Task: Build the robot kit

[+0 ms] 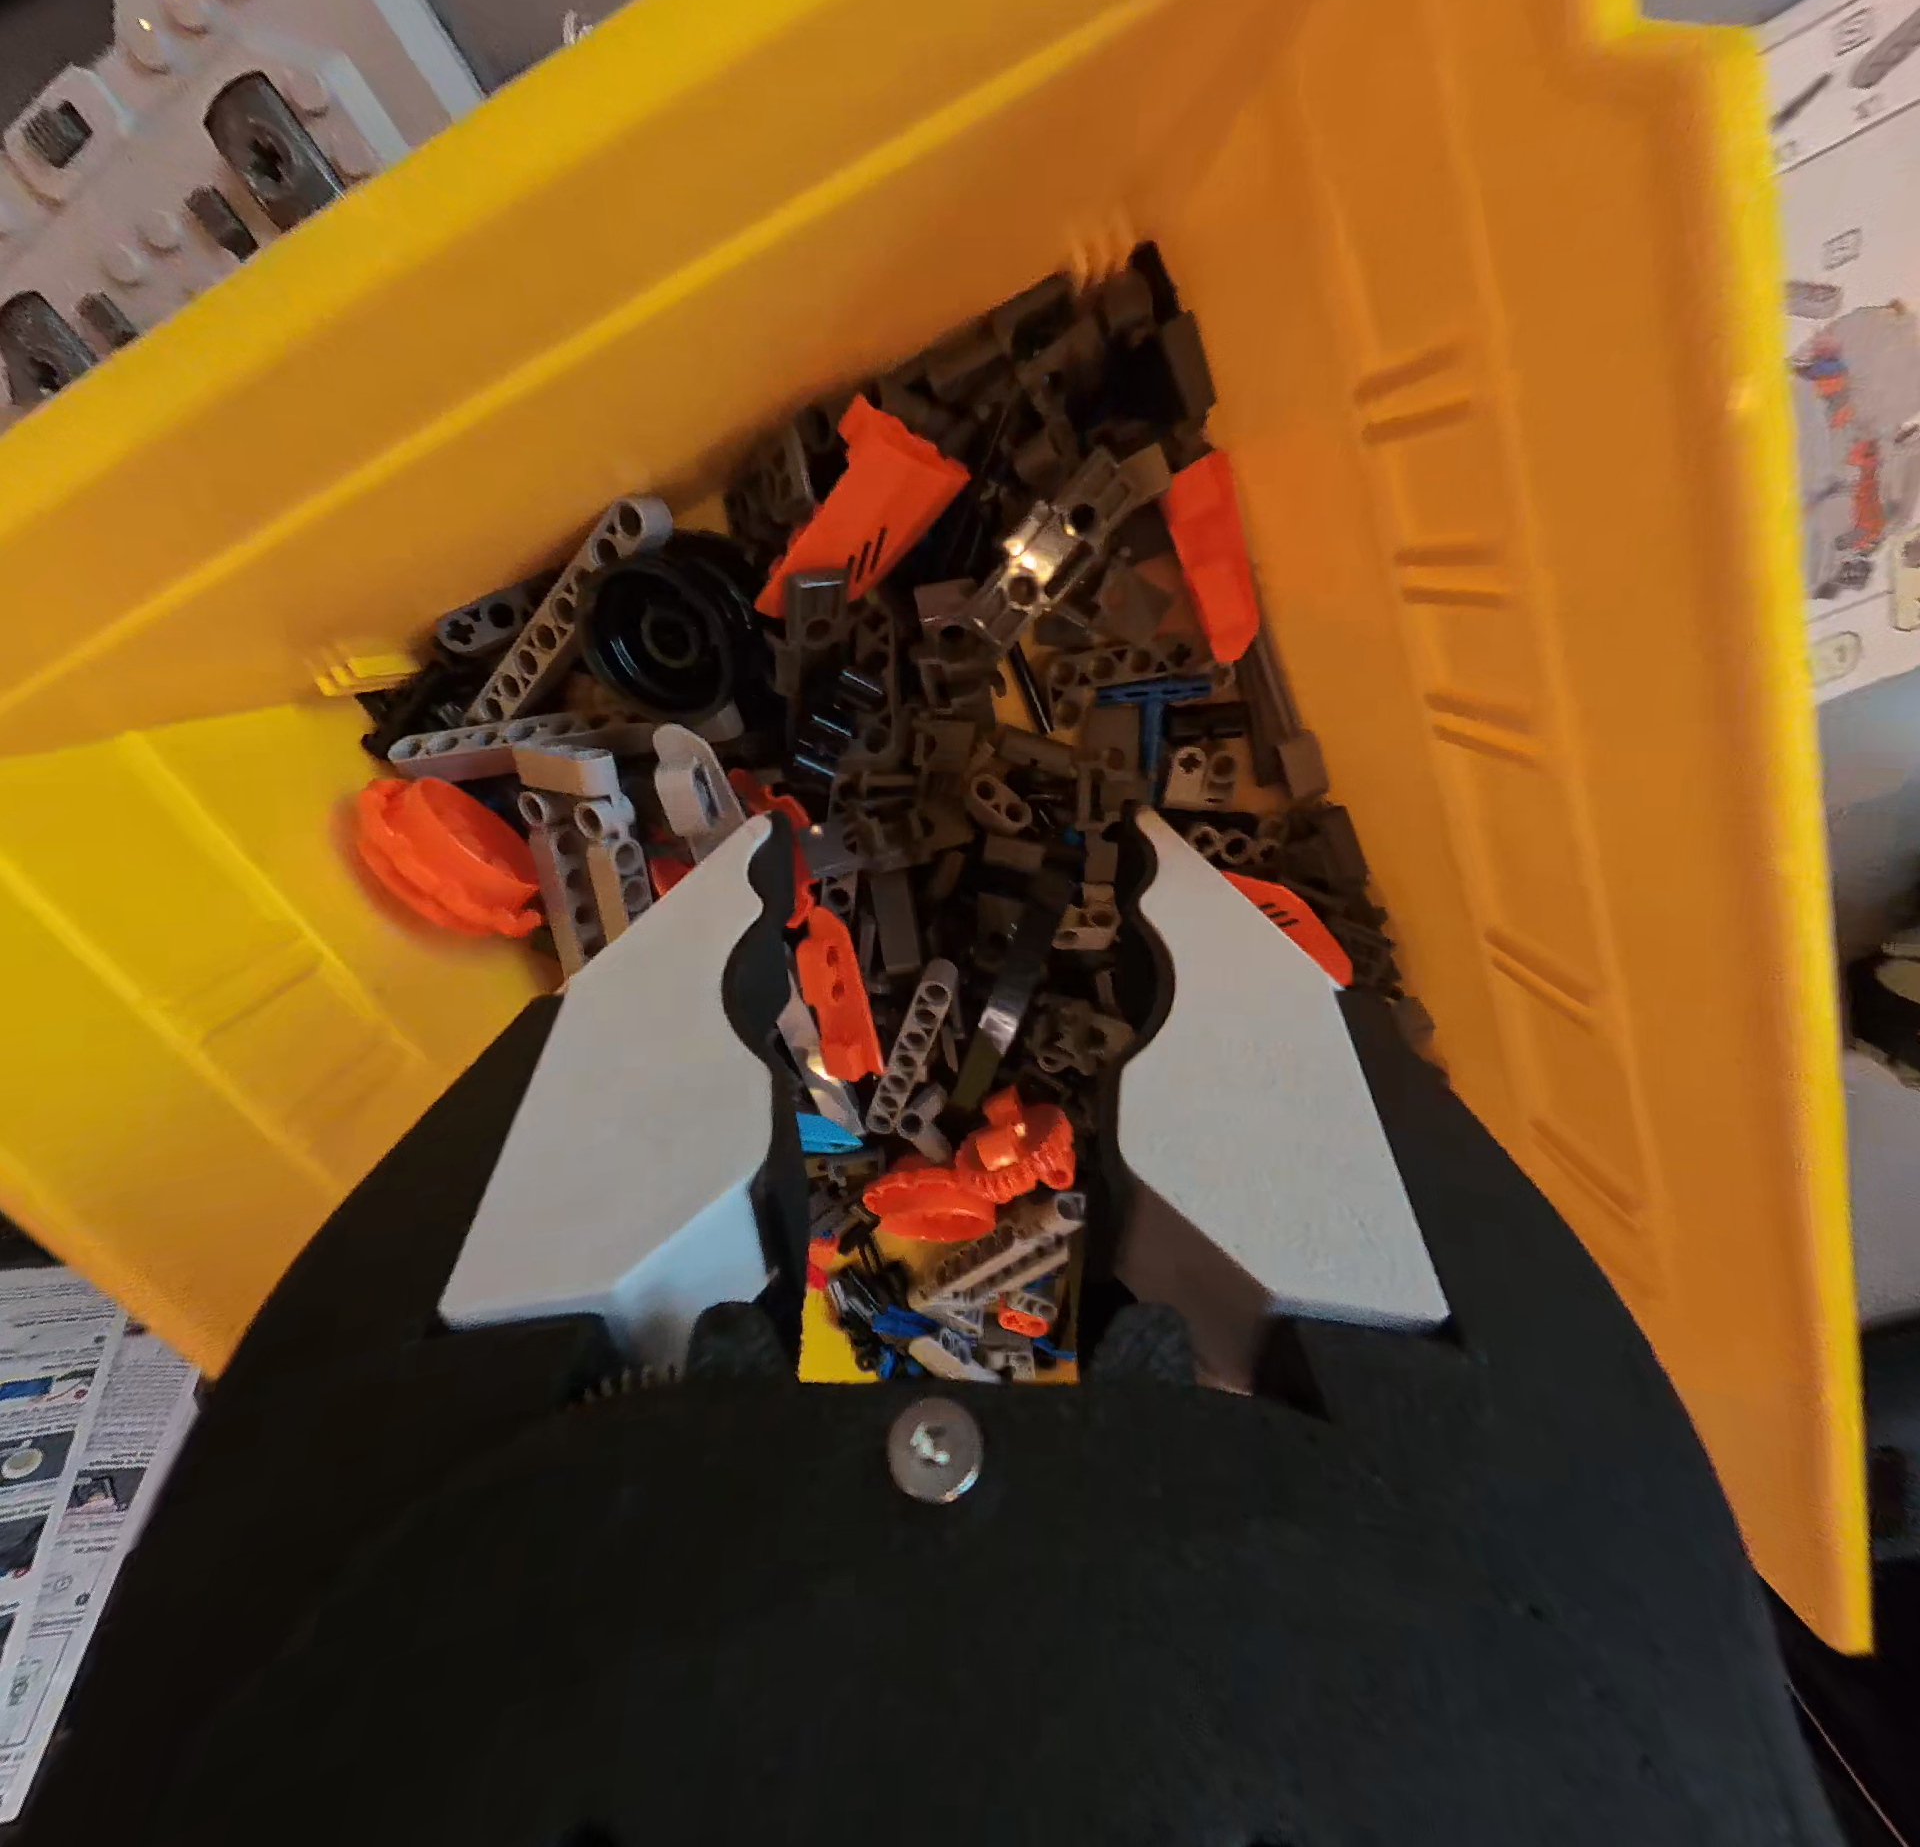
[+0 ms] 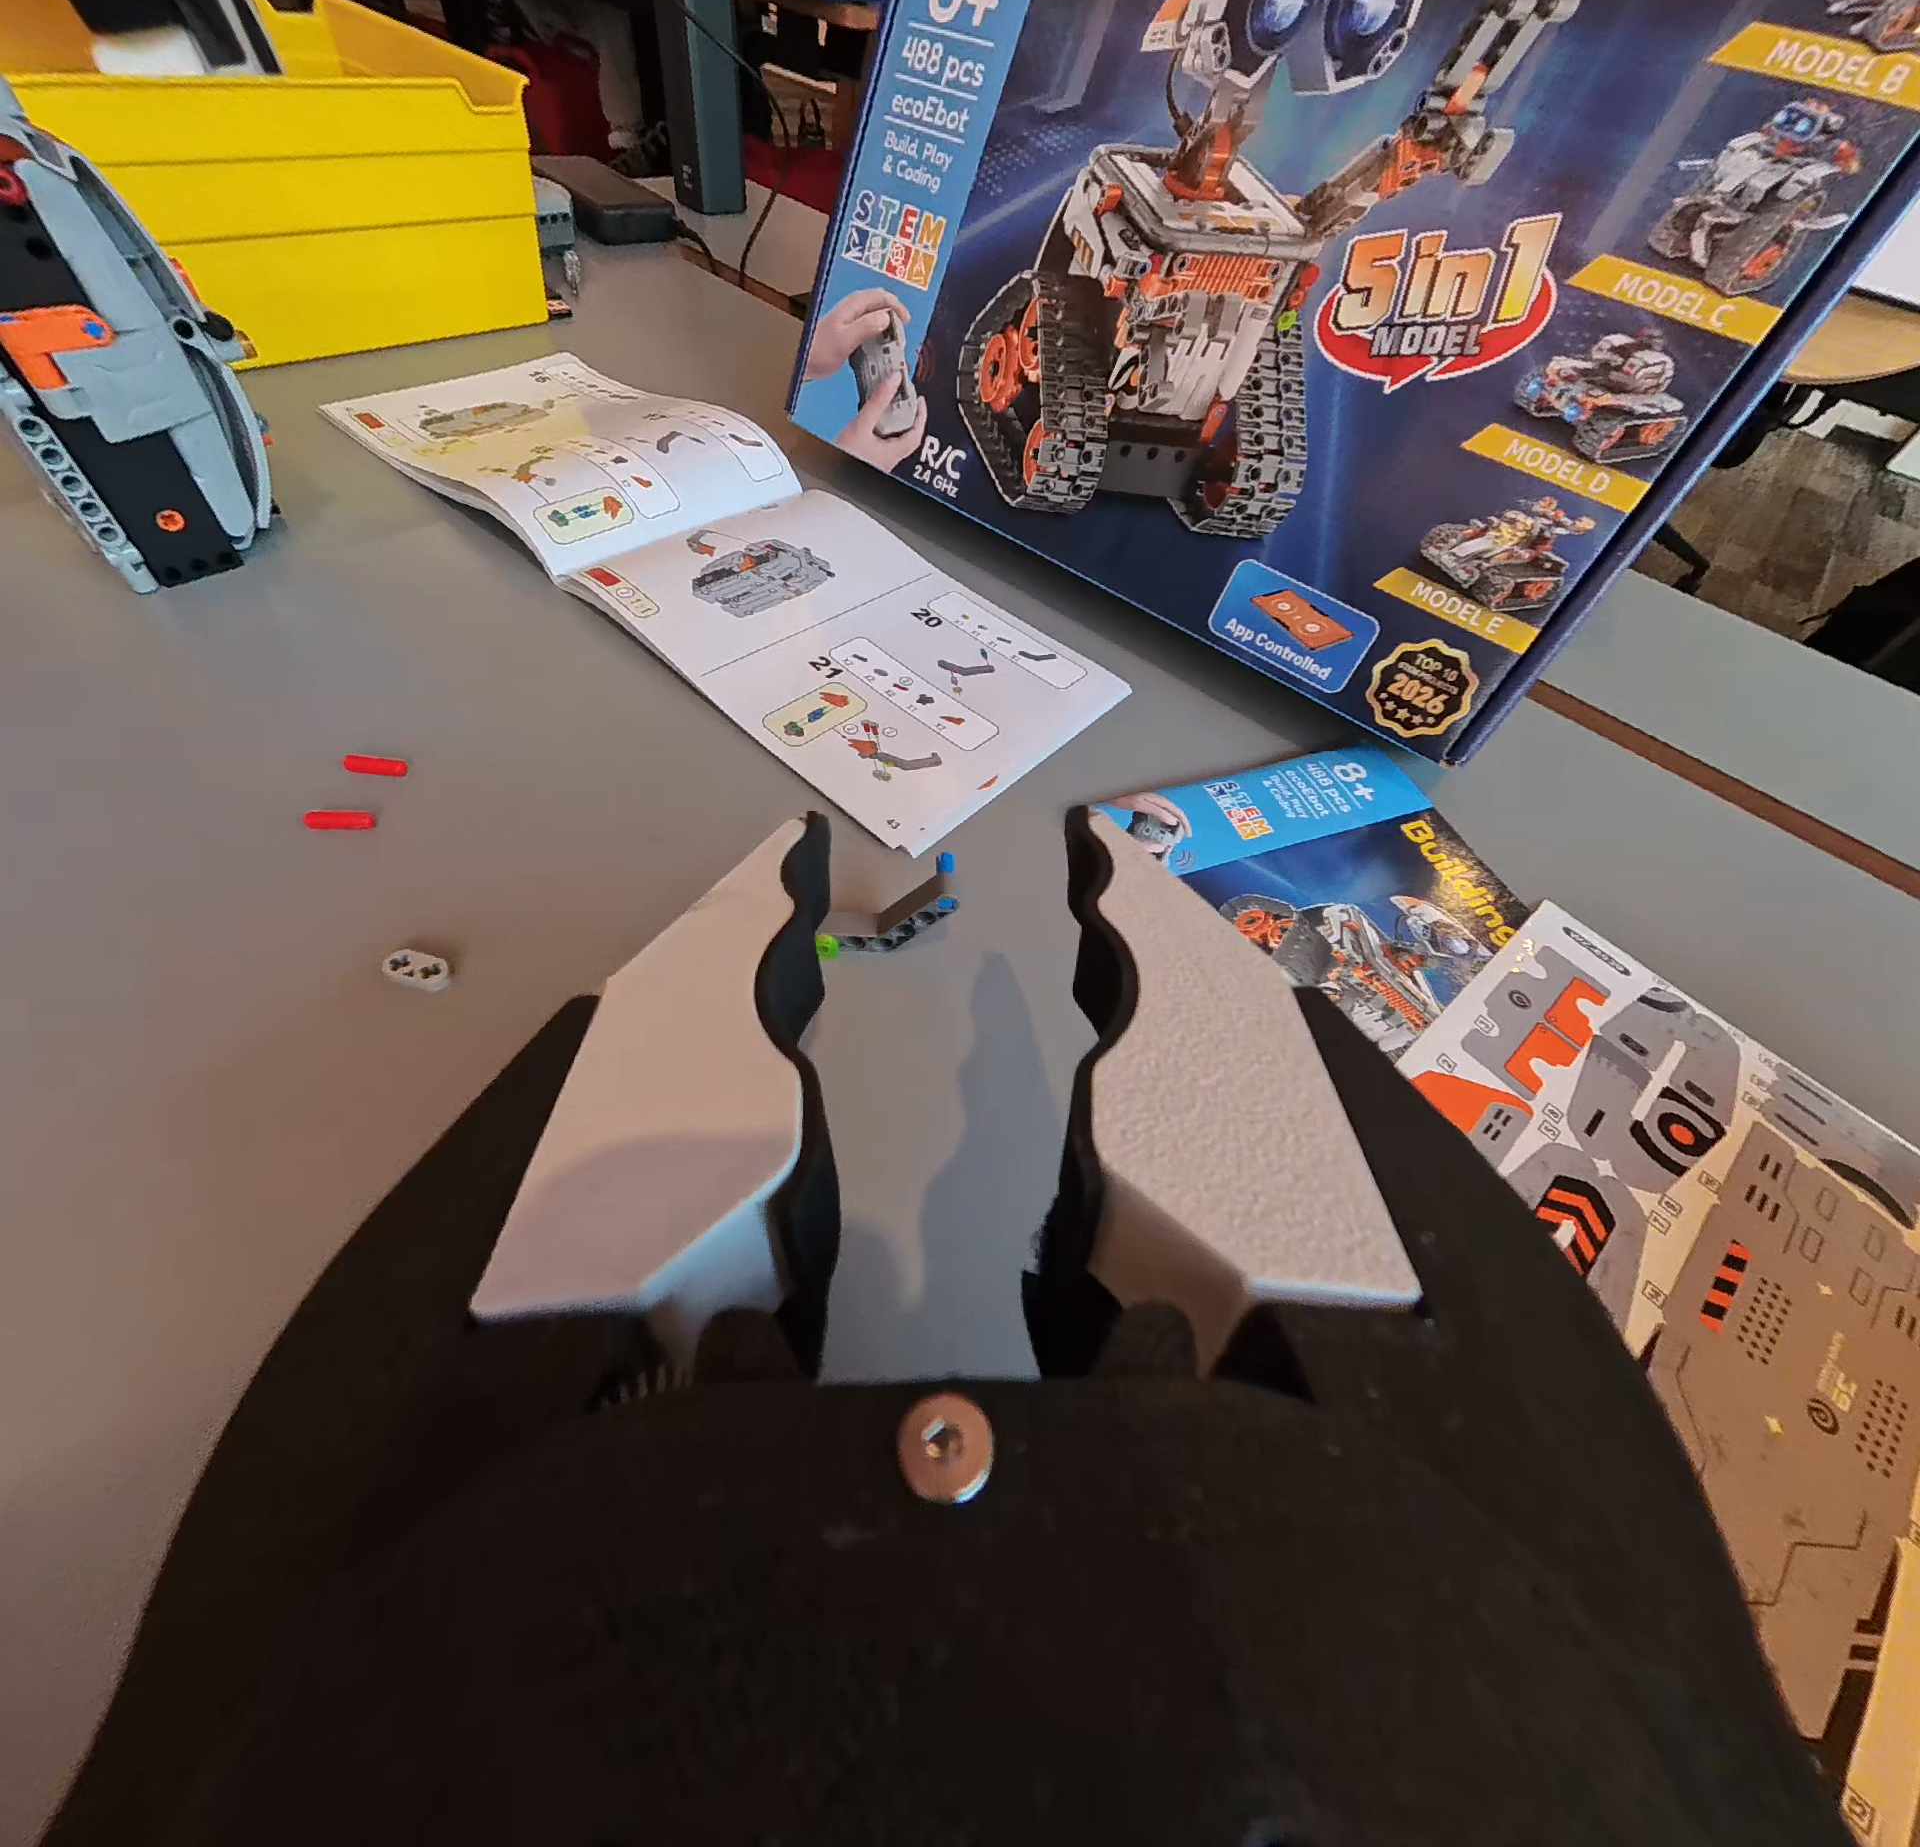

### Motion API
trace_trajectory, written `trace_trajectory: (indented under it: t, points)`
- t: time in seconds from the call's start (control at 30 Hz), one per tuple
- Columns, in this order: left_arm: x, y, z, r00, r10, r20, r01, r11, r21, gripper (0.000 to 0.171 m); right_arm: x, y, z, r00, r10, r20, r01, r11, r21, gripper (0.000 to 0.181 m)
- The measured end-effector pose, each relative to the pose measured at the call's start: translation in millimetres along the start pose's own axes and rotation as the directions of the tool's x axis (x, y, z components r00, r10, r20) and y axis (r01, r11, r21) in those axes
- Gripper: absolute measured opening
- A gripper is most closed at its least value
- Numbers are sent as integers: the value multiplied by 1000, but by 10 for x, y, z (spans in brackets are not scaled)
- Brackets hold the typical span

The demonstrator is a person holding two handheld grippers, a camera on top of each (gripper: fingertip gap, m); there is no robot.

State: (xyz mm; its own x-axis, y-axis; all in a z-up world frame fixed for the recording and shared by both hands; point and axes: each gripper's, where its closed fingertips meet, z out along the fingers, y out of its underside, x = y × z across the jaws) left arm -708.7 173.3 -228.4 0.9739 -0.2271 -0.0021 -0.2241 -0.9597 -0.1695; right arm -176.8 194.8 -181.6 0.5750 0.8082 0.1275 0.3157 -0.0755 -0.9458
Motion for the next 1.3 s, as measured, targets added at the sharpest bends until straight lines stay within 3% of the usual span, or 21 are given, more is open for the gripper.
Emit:
trace_trajectory:
  t: [0.13, 0.2, 0.27, 0.57, 0.6, 0.63, 0.83, 1.3]
  points:
    - [-131, 28, 137, 999, 9, 45, -8, 1000, -28, 60, 18, 117, 56, 1000, 24, 6, -24, 999, -42, 46]
    - [-205, 58, 135, 995, 29, 93, -26, 999, -36, 48, 16, 144, 63, 1000, 15, 3, -15, 998, -54, 46]
    - [-228, 157, 112, 993, 32, 111, -25, 998, -65, 25, 23, 151, 69, 1000, 8, -3, -8, 998, -58, 46]
    - [-129, 779, -100, 997, -63, 35, 69, 974, -214, 23, 30, 175, 96, 1000, 15, 0, -15, 998, -69, 46]
    - [-160, 807, -131, 997, -55, 48, 64, 974, -217, 29, 27, 174, 100, 1000, 14, 1, -14, 997, -70, 46]
    - [-186, 805, -163, 997, -53, 56, 64, 977, -206, 37, 25, 174, 101, 1000, 13, 1, -13, 997, -71, 46]
    - [-120, 583, -285, 997, -78, 1, 78, 994, -77, 40, 26, 188, 81, 1000, 1, -7, -1, 997, -80, 46]
    - [26, 590, -350, 998, -46, 32, 47, 998, -37, 38, 164, 187, -17, 998, 55, -15, -56, 995, -77, 46]
